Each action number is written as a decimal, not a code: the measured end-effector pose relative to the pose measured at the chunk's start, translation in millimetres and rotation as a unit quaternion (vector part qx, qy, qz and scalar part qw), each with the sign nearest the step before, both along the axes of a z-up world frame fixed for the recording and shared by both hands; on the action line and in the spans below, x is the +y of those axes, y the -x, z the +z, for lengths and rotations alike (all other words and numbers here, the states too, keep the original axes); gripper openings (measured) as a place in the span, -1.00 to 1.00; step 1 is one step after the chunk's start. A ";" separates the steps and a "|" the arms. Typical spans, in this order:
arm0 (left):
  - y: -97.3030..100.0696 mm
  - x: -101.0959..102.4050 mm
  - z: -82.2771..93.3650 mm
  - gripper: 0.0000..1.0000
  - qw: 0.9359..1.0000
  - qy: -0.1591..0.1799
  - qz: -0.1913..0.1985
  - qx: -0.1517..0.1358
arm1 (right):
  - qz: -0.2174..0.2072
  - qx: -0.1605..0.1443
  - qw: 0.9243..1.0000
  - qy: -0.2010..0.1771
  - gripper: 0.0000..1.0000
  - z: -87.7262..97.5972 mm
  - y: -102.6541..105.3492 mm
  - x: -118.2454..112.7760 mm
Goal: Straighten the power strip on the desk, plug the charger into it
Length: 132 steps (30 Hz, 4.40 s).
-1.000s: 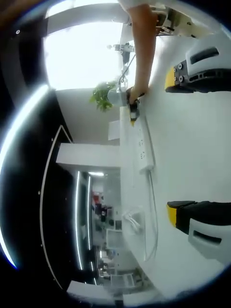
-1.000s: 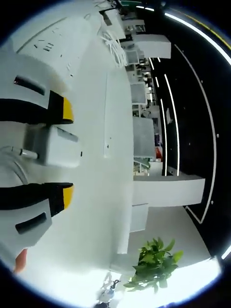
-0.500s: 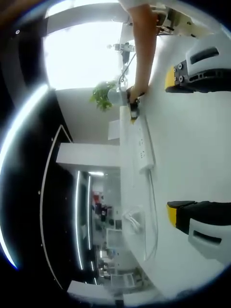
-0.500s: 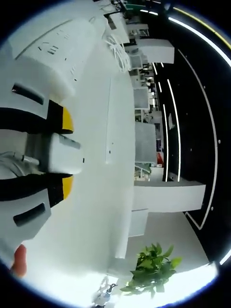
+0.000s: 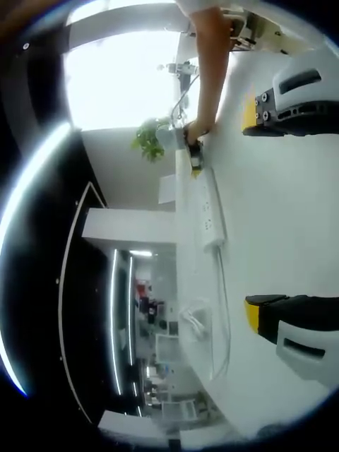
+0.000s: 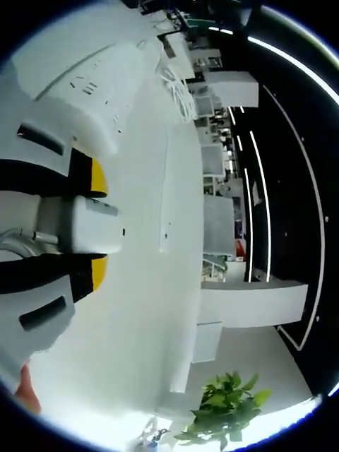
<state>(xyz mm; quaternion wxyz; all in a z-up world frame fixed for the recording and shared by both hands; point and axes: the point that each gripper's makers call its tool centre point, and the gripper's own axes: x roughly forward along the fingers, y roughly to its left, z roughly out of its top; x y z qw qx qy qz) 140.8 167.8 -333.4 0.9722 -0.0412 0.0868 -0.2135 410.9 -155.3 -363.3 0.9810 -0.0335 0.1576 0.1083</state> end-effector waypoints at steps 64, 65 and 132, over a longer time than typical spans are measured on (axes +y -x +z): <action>6.0 8.0 4.7 0.91 1.000 0.010 0.006 -0.008 | 0.354 0.162 0.896 0.216 -0.44 58.3 99.1 81.9; 6.2 8.1 4.8 0.91 1.000 0.009 0.006 -0.008 | 0.354 0.159 0.894 0.224 -0.44 58.8 98.2 82.6; -0.7 3.9 -1.9 0.91 1.000 0.005 0.007 0.004 | 0.417 0.258 0.645 0.587 -0.44 8.6 92.0 95.3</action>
